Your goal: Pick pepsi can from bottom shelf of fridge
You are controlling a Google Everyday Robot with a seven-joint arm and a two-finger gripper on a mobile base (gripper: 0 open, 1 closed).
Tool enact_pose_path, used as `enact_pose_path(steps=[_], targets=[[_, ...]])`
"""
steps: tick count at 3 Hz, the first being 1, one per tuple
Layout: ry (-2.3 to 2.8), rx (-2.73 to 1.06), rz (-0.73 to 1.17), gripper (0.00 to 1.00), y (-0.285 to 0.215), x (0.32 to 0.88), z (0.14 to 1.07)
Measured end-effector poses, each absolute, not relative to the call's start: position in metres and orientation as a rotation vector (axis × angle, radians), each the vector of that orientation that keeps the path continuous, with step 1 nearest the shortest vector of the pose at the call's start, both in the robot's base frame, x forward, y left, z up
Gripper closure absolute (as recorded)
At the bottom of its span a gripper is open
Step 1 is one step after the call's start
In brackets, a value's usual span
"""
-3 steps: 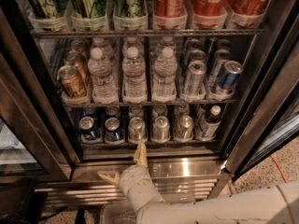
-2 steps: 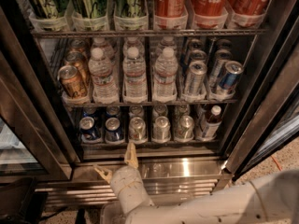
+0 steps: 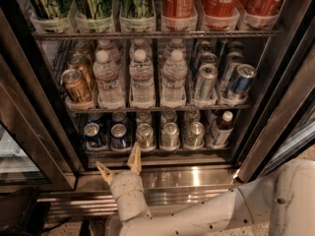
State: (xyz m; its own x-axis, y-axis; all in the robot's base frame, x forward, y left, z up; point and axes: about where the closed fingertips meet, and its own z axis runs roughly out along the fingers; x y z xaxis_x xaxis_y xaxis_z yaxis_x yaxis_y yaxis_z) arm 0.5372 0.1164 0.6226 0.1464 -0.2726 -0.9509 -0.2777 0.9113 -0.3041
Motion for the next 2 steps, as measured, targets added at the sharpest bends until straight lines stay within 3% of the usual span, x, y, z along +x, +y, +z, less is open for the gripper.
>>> enact_pose_path(steps=[1, 2], targets=[[1.403, -0.399, -0.028, 0.18, 0.113, 0.547, 0.629], [1.404, -0.333, -0.01, 0.32, 0.113, 0.56, 0.627]])
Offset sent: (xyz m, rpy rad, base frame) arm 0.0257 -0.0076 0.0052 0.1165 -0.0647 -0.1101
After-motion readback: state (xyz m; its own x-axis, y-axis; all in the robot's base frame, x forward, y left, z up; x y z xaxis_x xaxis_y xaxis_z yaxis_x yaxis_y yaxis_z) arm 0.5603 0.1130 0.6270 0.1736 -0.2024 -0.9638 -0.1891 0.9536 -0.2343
